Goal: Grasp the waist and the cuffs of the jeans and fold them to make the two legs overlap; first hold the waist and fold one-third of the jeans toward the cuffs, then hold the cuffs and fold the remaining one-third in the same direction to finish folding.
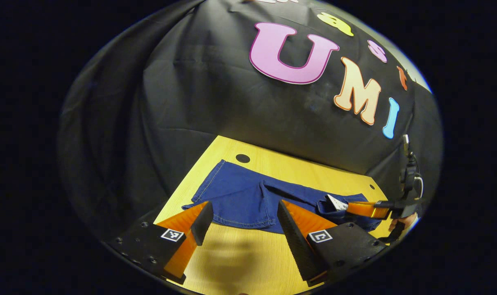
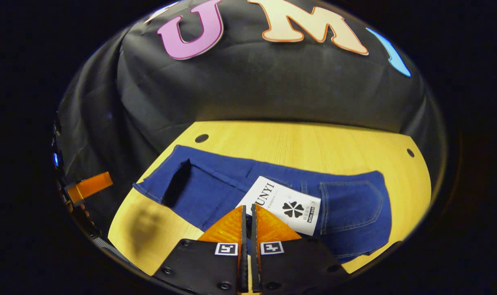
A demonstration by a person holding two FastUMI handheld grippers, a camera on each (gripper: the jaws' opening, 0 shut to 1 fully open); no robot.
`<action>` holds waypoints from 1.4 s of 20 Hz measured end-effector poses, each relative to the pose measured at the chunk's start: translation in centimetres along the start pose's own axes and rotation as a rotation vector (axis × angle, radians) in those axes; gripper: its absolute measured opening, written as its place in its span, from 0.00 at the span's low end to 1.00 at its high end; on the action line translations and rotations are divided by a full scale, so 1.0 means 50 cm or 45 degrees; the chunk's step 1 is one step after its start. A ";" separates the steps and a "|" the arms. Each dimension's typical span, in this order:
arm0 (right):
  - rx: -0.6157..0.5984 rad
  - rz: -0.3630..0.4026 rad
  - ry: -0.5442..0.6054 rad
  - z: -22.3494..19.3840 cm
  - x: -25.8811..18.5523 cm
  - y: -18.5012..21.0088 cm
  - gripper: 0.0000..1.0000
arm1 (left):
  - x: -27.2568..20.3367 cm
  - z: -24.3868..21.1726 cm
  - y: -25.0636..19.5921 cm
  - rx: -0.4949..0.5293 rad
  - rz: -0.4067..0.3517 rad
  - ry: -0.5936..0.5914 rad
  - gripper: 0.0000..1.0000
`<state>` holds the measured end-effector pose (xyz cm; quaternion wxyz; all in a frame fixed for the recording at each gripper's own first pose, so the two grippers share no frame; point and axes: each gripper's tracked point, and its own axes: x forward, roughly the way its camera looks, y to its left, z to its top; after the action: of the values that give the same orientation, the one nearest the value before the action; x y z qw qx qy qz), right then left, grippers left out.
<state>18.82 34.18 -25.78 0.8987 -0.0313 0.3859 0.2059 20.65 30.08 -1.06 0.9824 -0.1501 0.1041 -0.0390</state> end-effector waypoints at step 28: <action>0.303 -0.332 -0.180 0.015 -0.332 -0.341 0.98 | 0.222 -0.111 0.181 0.221 -0.065 0.465 0.95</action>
<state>15.80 13.03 -15.29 0.9401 0.0401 0.3359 0.0421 30.69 35.93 -11.13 0.9551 -0.0578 0.2729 -0.0994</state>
